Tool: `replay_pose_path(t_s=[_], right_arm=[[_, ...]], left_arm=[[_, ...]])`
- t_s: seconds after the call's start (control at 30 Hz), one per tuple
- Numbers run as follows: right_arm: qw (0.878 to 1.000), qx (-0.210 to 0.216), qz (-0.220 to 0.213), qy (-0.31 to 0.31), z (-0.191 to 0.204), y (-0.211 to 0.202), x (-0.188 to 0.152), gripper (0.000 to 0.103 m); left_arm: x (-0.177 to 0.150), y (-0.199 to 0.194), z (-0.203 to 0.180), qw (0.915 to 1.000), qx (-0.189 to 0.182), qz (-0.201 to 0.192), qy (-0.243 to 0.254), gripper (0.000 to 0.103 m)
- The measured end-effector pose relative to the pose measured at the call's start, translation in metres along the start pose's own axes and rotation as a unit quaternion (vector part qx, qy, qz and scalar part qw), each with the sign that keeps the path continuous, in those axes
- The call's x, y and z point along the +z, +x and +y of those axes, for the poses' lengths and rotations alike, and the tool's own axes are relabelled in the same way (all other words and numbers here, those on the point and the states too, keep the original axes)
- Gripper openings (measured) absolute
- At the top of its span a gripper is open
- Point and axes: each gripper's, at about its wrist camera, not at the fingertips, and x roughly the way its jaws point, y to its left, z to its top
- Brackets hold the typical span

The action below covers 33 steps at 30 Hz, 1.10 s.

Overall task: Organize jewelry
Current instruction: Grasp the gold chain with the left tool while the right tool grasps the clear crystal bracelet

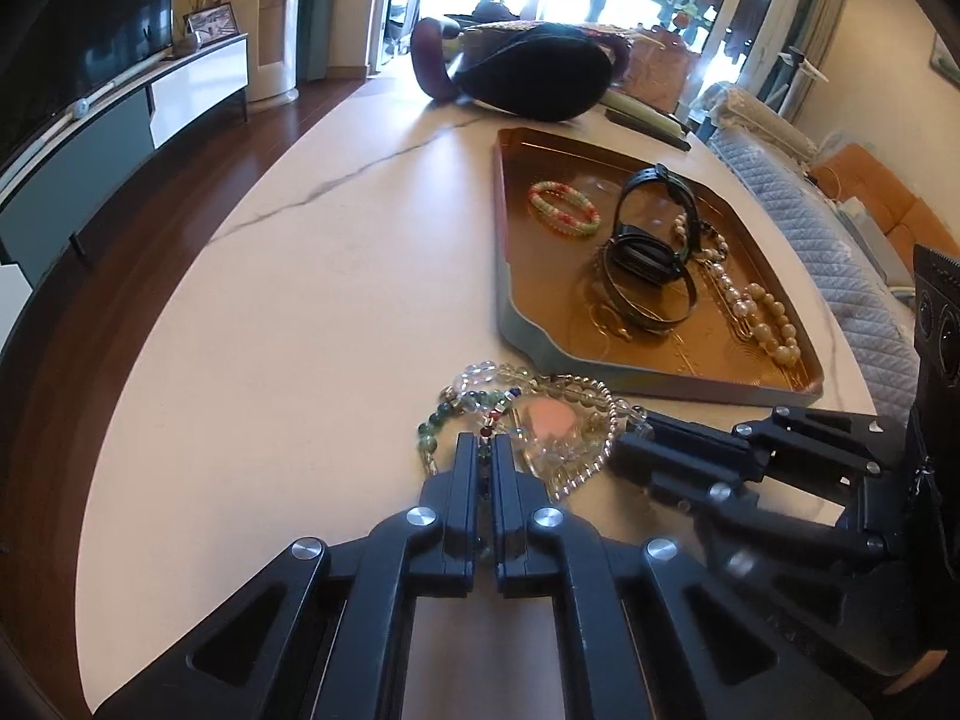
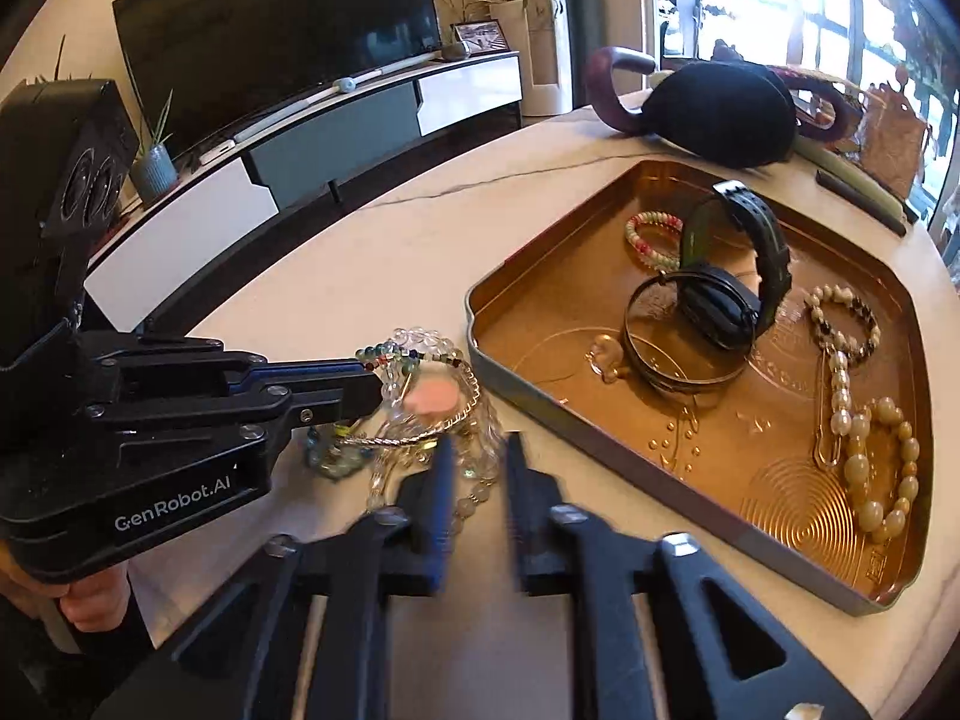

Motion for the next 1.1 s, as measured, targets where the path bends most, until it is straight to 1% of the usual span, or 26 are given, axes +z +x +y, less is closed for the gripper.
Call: replay_pose_path(t_s=[0.23, 0.37, 0.47, 0.6, 0.7, 0.9, 1.07, 1.1], right_arm=[[1.0, -0.012, -0.007, 0.012, -0.011, -0.021, -0.011, 0.007], [0.999, -0.007, -0.028, 0.024, -0.017, -0.046, -0.012, 0.007], [0.998, -0.011, -0.049, 0.026, -0.02, -0.066, -0.009, 0.007], [0.997, -0.016, -0.074, 0.029, -0.025, -0.087, -0.006, 0.007], [0.996, -0.022, -0.079, 0.032, -0.029, -0.092, -0.005, 0.007], [0.995, -0.024, -0.086, 0.041, -0.035, -0.097, -0.002, 0.007], [0.994, -0.031, -0.102, 0.037, -0.035, -0.11, 0.002, 0.007], [0.993, -0.032, -0.105, 0.037, -0.036, -0.113, 0.002, 0.007]], left_arm=[[-0.004, -0.02, -0.012, 0.9995, -0.026, -0.018, 0.008, 0.004], [-0.007, -0.033, -0.014, 0.9988, -0.041, -0.027, 0.005, 0.004], [-0.008, -0.042, -0.016, 0.9983, -0.045, -0.037, 0.006, 0.004], [-0.009, -0.047, -0.021, 0.9979, -0.05, -0.038, 0.011, 0.004], [-0.009, -0.046, -0.025, 0.9971, -0.07, -0.031, 0.001, 0.004], [-0.004, -0.057, -0.046, 0.9966, -0.057, -0.055, 0.026, 0.004], [0.004, -0.06, -0.053, 0.9952, -0.079, -0.054, 0.022, 0.004], [0.005, -0.061, -0.053, 0.9952, -0.078, -0.054, 0.023, 0.004]])
